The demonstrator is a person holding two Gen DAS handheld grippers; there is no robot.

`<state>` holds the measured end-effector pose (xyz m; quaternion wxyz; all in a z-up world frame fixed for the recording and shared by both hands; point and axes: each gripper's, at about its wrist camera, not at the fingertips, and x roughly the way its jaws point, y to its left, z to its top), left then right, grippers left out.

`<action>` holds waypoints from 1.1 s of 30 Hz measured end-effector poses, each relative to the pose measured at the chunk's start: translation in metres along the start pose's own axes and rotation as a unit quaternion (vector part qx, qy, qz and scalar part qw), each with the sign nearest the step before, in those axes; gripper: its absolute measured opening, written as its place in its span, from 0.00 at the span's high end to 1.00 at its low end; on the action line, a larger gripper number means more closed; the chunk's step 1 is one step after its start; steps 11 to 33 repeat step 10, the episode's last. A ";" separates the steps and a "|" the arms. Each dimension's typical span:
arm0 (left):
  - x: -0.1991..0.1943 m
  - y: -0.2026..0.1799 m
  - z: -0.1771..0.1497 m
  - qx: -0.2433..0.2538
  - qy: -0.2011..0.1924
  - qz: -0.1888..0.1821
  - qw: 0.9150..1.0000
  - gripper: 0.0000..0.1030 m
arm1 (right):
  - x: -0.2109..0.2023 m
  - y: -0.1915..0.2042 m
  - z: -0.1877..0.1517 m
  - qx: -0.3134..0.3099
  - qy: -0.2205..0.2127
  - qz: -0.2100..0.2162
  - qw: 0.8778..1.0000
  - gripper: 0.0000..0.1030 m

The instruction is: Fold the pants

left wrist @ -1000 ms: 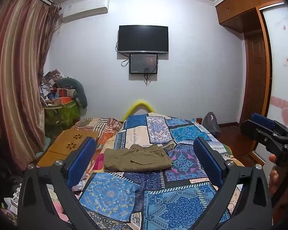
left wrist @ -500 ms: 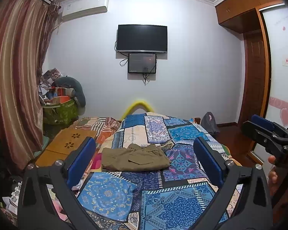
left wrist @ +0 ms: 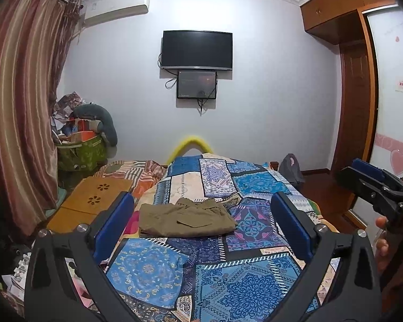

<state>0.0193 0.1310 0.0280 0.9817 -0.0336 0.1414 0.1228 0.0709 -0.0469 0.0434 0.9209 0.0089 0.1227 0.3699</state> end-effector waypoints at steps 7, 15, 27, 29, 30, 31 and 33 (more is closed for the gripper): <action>0.001 0.001 0.000 -0.006 0.002 -0.009 1.000 0.00 | 0.003 -0.001 -0.001 0.002 0.004 -0.001 1.000 0.00; 0.002 0.002 0.000 -0.007 0.003 -0.012 1.000 0.00 | 0.003 -0.001 -0.001 0.002 0.005 -0.002 1.000 0.00; 0.002 0.002 0.000 -0.007 0.003 -0.012 1.000 0.00 | 0.003 -0.001 -0.001 0.002 0.005 -0.002 1.000 0.00; 0.002 0.002 0.000 -0.007 0.003 -0.012 1.000 0.00 | 0.003 -0.001 -0.001 0.002 0.005 -0.002 1.000 0.00; 0.002 0.002 0.000 -0.007 0.003 -0.012 1.000 0.00 | 0.003 -0.001 -0.001 0.002 0.005 -0.002 1.000 0.00; 0.002 0.002 0.000 -0.007 0.003 -0.012 1.000 0.00 | 0.003 -0.001 -0.001 0.002 0.005 -0.002 1.000 0.00; 0.002 0.002 0.000 -0.007 0.003 -0.012 1.000 0.00 | 0.003 -0.001 -0.001 0.002 0.005 -0.002 1.000 0.00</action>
